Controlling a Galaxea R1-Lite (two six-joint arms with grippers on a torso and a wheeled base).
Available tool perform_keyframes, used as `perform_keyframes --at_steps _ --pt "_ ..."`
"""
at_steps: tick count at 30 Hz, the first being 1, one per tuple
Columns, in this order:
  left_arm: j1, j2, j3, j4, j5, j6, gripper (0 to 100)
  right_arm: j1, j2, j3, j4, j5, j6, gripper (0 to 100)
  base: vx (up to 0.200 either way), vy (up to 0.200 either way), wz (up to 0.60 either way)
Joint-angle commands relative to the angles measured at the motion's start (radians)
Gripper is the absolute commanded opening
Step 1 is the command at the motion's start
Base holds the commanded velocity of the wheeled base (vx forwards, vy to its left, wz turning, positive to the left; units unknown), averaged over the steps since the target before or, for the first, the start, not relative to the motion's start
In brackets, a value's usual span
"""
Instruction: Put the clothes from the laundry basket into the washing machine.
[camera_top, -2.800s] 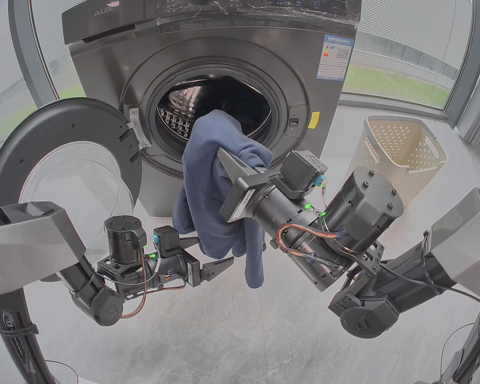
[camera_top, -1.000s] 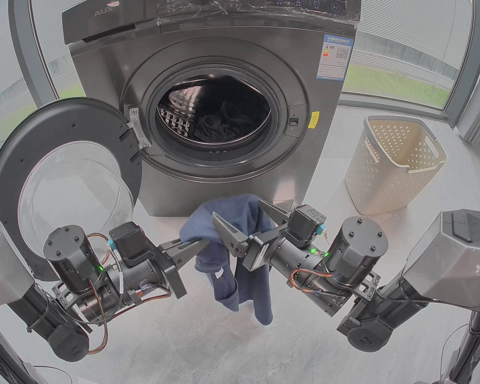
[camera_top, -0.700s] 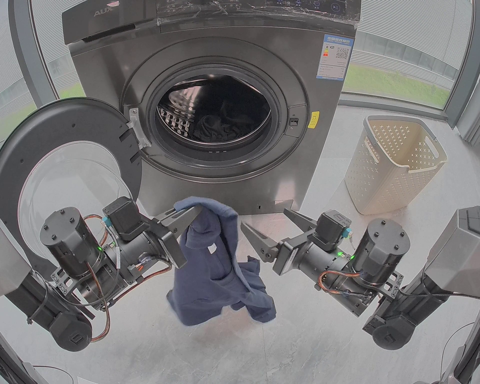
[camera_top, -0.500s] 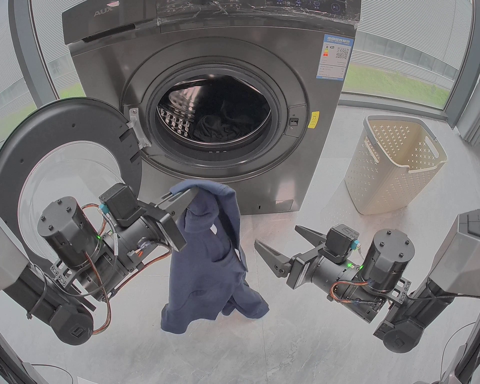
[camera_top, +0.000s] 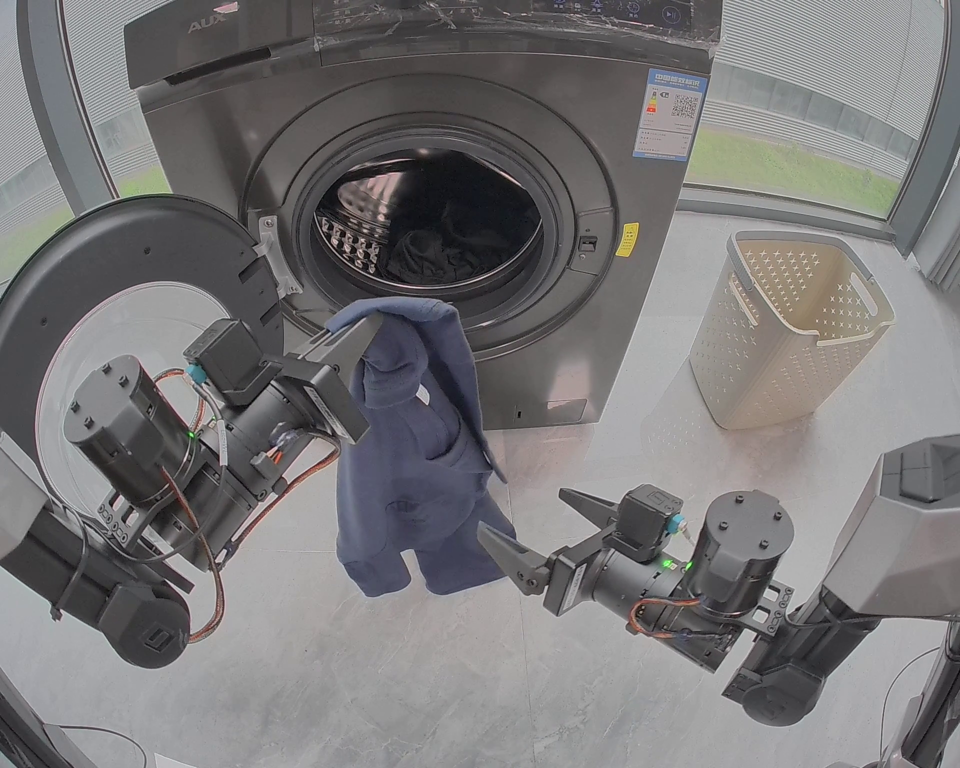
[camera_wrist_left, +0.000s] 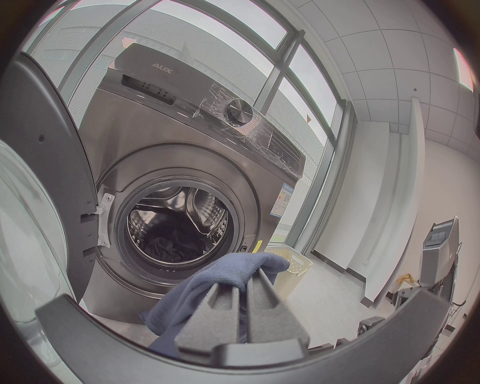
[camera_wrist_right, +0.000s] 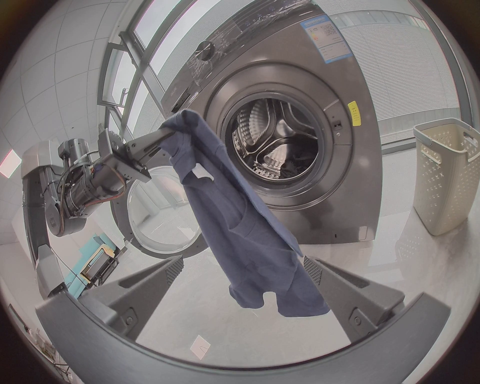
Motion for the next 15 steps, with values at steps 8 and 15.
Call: perform_keyframes --at_steps 8,15 --pt "0.0 0.002 -0.015 -0.001 0.006 0.0 0 0.08 0.109 -0.11 -0.003 0.058 0.0 100 0.0 0.0 0.0" --pt "-0.002 0.003 -0.013 -0.001 0.006 0.0 0 0.076 0.168 -0.222 -0.003 0.078 -0.006 100 0.0 0.0 0.0"
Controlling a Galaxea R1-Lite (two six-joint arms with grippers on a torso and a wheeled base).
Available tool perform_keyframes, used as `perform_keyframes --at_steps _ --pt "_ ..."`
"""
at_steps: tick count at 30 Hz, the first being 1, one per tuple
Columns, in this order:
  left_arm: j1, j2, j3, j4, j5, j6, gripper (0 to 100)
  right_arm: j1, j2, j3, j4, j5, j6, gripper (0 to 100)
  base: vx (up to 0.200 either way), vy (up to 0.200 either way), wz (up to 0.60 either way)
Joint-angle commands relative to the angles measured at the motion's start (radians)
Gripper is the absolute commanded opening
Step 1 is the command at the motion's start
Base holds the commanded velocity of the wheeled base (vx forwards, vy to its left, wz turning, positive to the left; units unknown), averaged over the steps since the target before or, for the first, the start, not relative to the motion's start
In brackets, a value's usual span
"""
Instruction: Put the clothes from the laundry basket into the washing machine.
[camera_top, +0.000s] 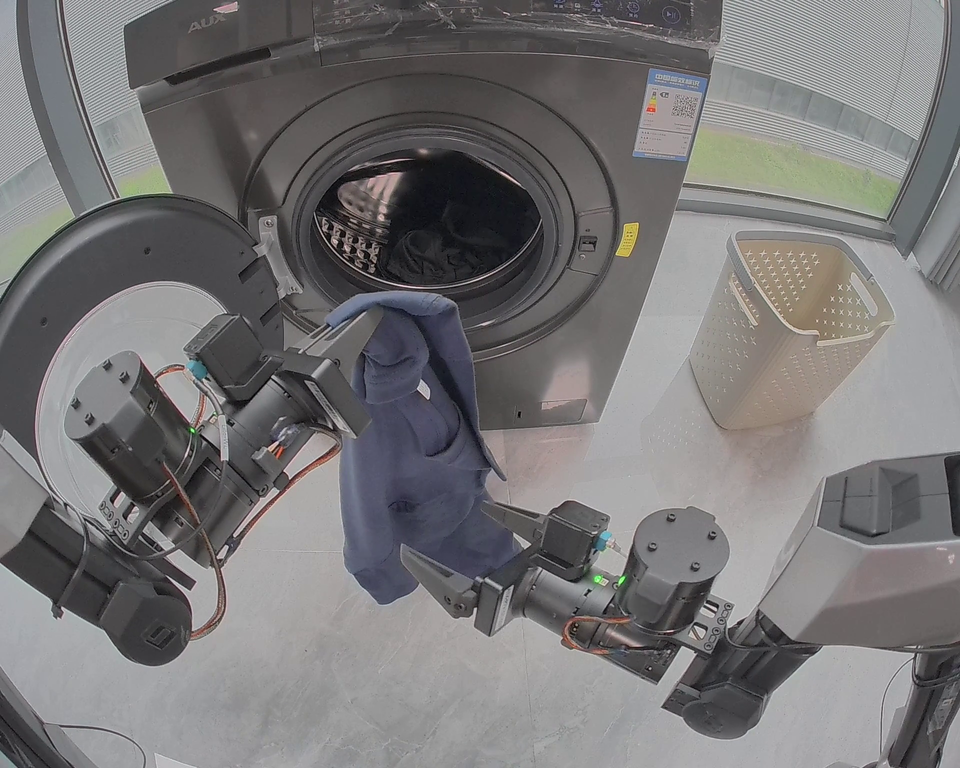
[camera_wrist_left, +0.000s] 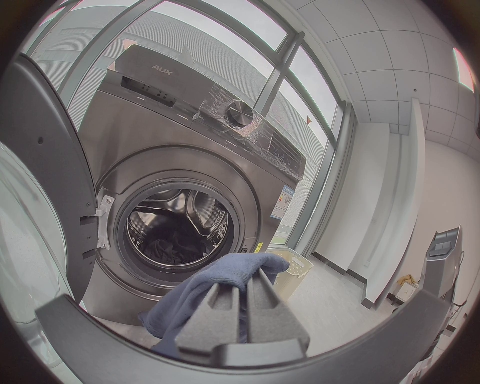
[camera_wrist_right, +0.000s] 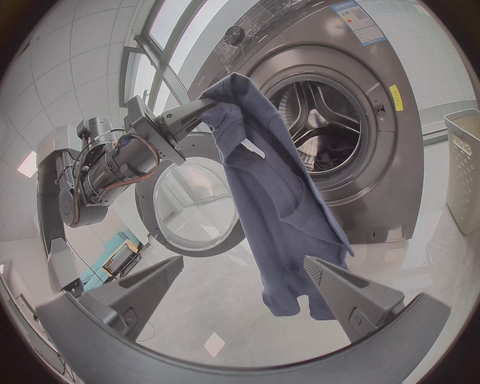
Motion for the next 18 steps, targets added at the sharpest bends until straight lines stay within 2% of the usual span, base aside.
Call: perform_keyframes --at_steps 1,11,16,18 --pt "-0.001 -0.001 0.0 0.0 0.0 0.0 0 -0.012 0.065 -0.091 0.001 0.002 -0.009 100 0.0 0.0 0.0" --pt "-0.002 -0.004 0.006 0.0 -0.001 0.0 0 -0.094 0.186 -0.298 0.013 0.016 -0.013 100 0.0 0.0 0.0" --pt "-0.002 -0.002 0.006 0.0 -0.004 -0.002 0 -0.128 0.212 -0.348 0.015 0.017 -0.036 100 0.0 0.0 0.0" --pt "-0.004 -0.004 0.008 0.0 -0.004 0.0 0 -0.142 0.224 -0.354 0.015 0.031 -0.047 100 0.0 0.0 0.0"
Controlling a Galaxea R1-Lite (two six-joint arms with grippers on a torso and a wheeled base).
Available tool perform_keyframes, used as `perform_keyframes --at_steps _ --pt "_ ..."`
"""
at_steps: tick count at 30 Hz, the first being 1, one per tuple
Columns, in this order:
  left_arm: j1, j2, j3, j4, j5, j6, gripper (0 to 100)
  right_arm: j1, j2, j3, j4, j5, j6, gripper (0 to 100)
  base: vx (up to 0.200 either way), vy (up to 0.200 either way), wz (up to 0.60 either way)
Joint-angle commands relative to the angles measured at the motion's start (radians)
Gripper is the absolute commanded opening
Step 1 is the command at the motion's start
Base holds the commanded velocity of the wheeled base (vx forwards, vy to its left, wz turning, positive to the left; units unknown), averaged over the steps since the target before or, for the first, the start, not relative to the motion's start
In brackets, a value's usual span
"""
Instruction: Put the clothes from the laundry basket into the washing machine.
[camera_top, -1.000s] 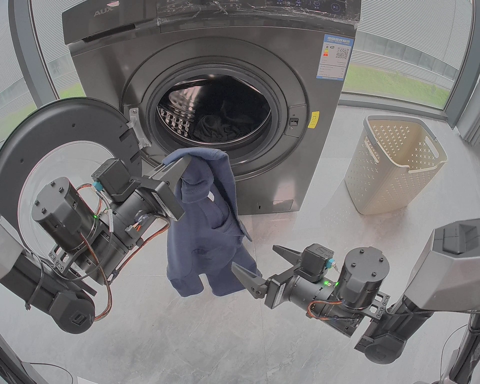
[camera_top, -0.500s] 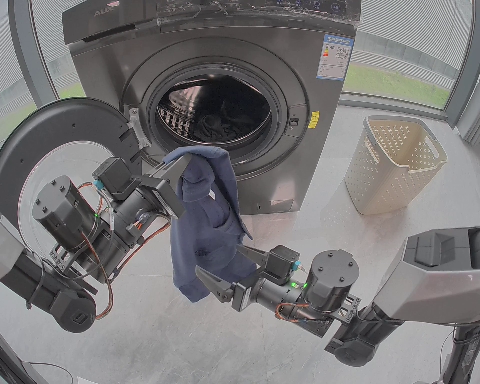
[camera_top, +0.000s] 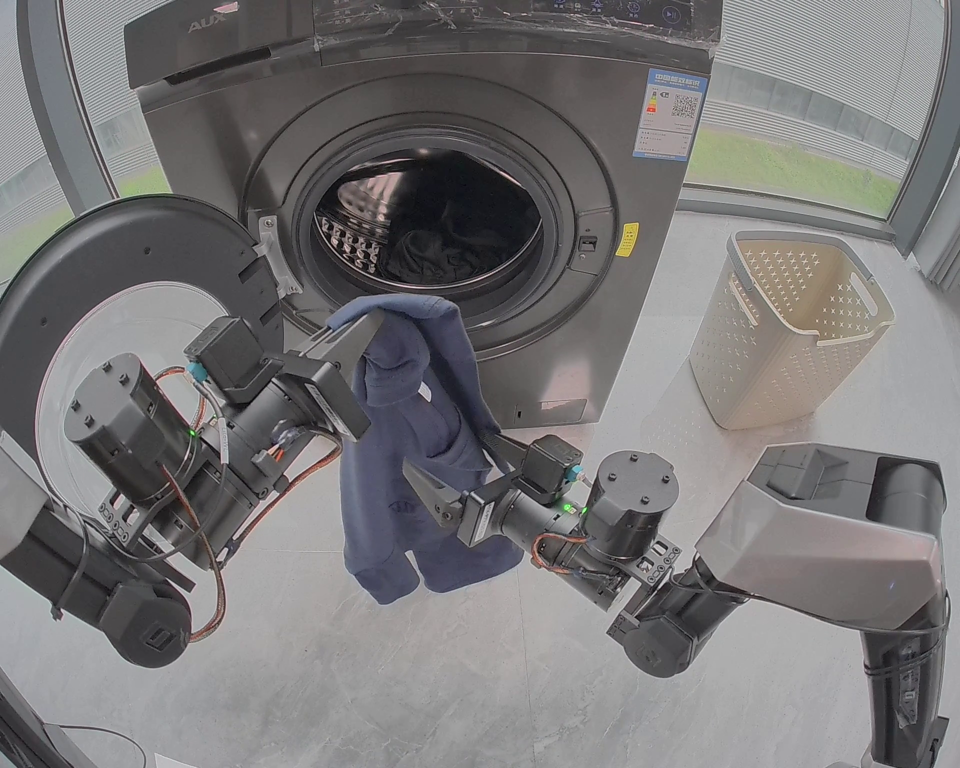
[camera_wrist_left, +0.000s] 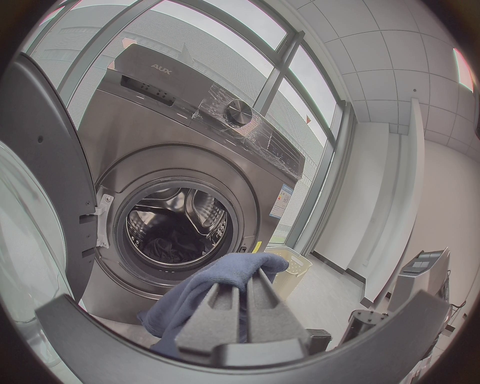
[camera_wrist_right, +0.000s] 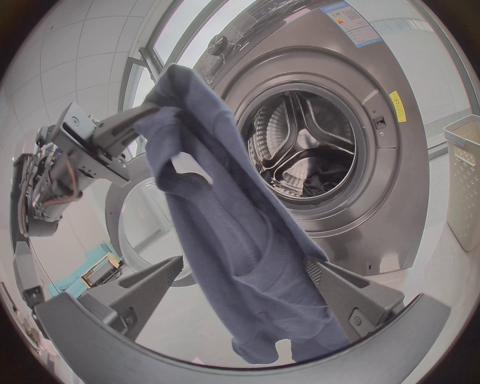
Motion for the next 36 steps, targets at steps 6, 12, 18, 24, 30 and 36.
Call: perform_keyframes --at_steps 6,12,18,24,30,36 --pt "-0.003 -0.003 0.0 0.0 -0.001 -0.002 0 -0.041 0.103 -0.05 -0.012 0.022 -0.04 100 0.0 0.0 0.0" --pt "-0.003 -0.003 0.002 0.0 -0.001 -0.002 0 -0.038 0.135 -0.079 -0.012 0.032 -0.046 100 0.0 0.0 0.0" --pt "-0.002 -0.003 0.0 0.0 -0.001 -0.002 0 -0.042 0.175 -0.155 -0.011 0.029 -0.047 100 0.0 0.0 0.0" --pt "0.0 0.005 0.0 0.0 -0.001 -0.008 0 -0.039 0.166 -0.157 -0.015 0.026 -0.047 0 0.0 0.0 0.0" --pt "0.014 0.01 0.002 0.0 -0.001 -0.017 0 -0.033 0.118 -0.125 -0.015 0.023 -0.044 0 0.0 0.0 0.0" --pt "0.058 0.04 -0.008 0.0 -0.001 -0.017 0 -0.026 -0.003 0.021 -0.017 0.019 -0.037 0 0.0 0.0 0.0"
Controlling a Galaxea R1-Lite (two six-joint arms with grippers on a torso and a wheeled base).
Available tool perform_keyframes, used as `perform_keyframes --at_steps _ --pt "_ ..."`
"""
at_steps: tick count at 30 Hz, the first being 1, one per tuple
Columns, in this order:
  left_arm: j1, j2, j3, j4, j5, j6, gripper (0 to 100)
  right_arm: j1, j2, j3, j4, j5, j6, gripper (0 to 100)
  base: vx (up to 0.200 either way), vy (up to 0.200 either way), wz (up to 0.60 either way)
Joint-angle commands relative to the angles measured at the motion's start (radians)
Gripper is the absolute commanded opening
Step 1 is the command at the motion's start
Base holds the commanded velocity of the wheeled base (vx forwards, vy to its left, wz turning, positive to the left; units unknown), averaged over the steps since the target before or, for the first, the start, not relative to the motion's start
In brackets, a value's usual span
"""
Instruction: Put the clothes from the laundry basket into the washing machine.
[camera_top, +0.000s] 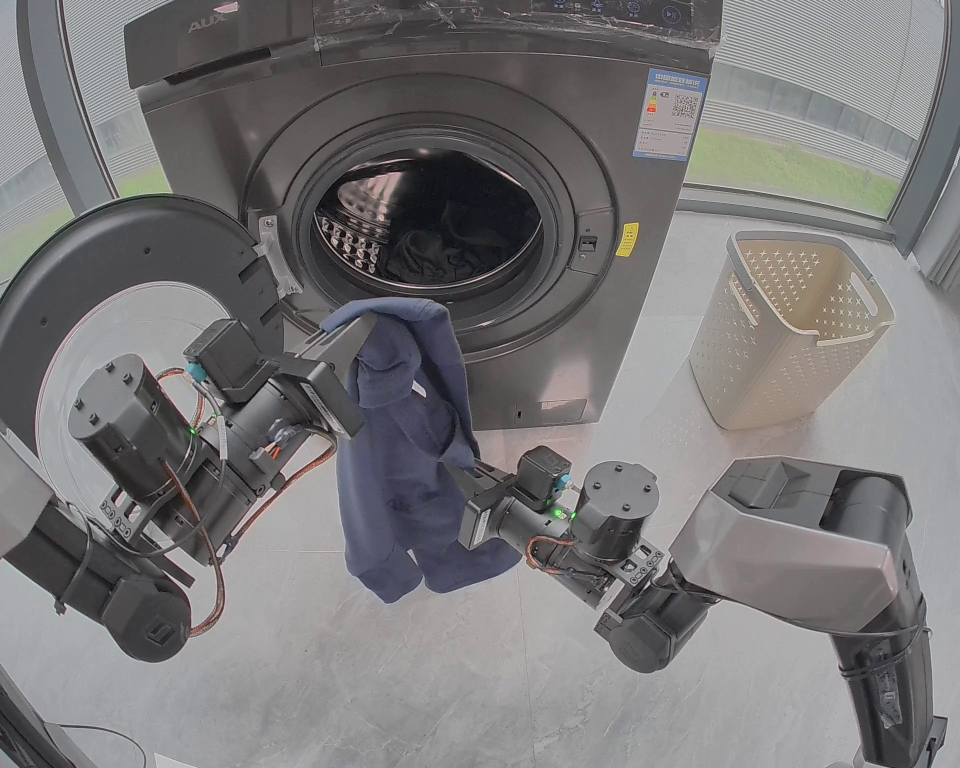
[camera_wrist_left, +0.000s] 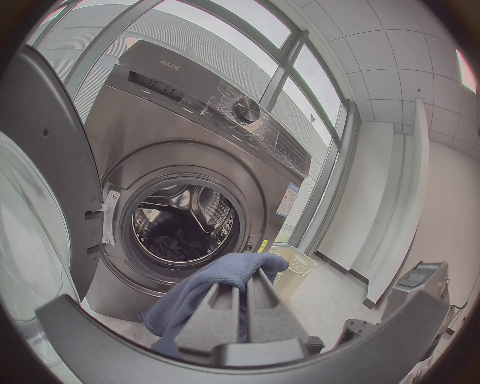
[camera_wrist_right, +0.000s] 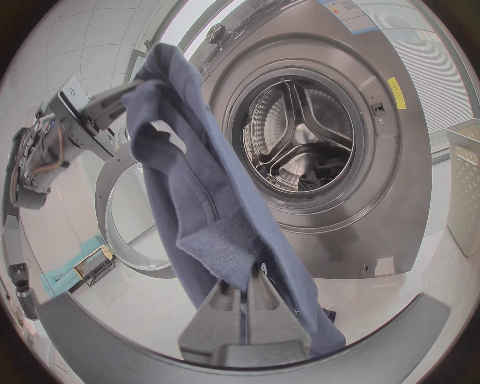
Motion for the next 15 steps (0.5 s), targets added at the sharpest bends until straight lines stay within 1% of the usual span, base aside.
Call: perform_keyframes --at_steps 1,2,4,9,11,12,15 --pt "0.04 0.033 -0.009 0.0 0.003 0.0 0 0.006 -0.136 0.146 -0.001 -0.004 0.008 0 0.0 0.0 0.0" --pt "0.043 0.034 -0.009 0.0 0.003 0.0 0 0.006 -0.15 0.164 -0.001 -0.006 0.008 0 0.0 0.0 0.0" --pt "0.059 0.042 -0.012 0.0 0.003 0.0 0 0.008 -0.239 0.27 -0.001 -0.009 0.013 0 0.0 0.0 0.0" --pt "0.079 0.064 -0.024 0.0 0.012 -0.003 0 0.003 -0.38 0.407 0.0 -0.011 0.011 0 0.0 0.0 0.0" --pt "0.079 0.068 -0.028 0.0 0.022 -0.008 0 0.0 -0.402 0.425 0.0 -0.011 0.01 0 0.0 0.0 0.0" --pt "0.077 0.07 -0.028 0.0 0.035 -0.014 0 -0.009 -0.435 0.448 0.0 -0.011 0.01 0 0.0 0.0 0.0" --pt "0.074 0.065 -0.029 0.0 0.038 -0.015 0 -0.026 -0.458 0.451 0.0 -0.012 0.01 0 0.0 0.0 0.0"
